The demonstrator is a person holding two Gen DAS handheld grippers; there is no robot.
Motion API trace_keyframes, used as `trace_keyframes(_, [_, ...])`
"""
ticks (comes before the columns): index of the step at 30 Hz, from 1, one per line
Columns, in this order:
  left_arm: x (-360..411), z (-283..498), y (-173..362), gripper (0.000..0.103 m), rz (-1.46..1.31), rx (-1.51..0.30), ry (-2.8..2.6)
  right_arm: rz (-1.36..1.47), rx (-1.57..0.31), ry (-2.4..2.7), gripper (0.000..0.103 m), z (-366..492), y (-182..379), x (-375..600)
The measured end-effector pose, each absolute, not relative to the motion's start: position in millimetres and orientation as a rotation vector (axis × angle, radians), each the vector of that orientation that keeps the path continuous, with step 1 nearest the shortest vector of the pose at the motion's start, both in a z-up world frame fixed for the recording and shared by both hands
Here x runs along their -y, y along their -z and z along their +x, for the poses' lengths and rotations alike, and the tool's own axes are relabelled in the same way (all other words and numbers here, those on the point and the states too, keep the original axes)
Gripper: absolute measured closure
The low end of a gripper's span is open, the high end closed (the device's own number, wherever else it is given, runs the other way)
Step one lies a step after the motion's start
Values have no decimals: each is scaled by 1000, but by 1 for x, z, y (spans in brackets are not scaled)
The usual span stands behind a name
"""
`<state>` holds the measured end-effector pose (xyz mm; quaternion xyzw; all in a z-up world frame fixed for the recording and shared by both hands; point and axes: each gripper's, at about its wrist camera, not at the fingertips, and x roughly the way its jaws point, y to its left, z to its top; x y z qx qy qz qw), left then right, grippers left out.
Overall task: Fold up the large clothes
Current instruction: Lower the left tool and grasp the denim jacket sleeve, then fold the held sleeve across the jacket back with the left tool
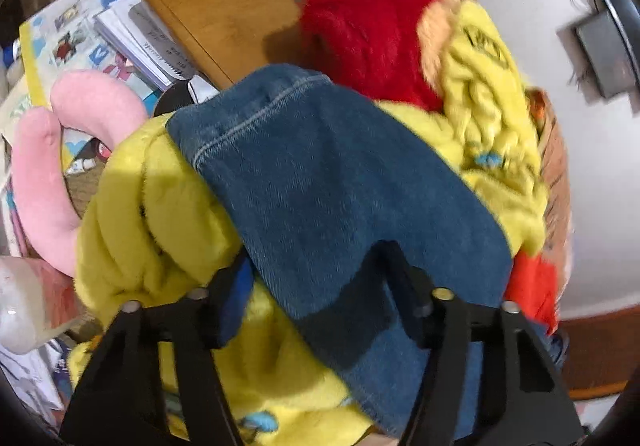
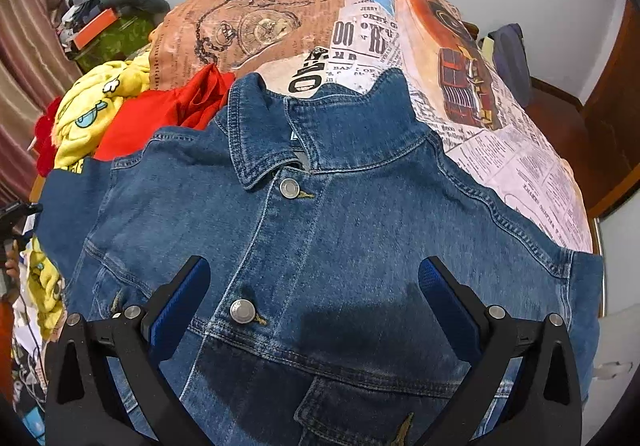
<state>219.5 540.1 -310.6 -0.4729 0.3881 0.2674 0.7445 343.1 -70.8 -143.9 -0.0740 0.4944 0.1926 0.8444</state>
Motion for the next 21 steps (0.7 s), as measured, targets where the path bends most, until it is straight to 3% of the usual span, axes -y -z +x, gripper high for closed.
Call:
trace_keyframes(5, [-539, 220, 294, 86, -955, -837, -624, -142, -1031, -402, 0, 341, 138, 78])
trace_keyframes(6, [-538, 219, 287, 89, -928, -839, -632, -138, -1029, -403, 0, 340, 136, 79])
trace_keyframes(13, [-501, 222, 203, 95, -696, -750, -638, -108, -992, -410, 0, 332, 122, 90])
trace_keyframes(21, [-401, 254, 81, 97, -507, -595, -394, -67, -943, -422, 0, 321, 104, 112])
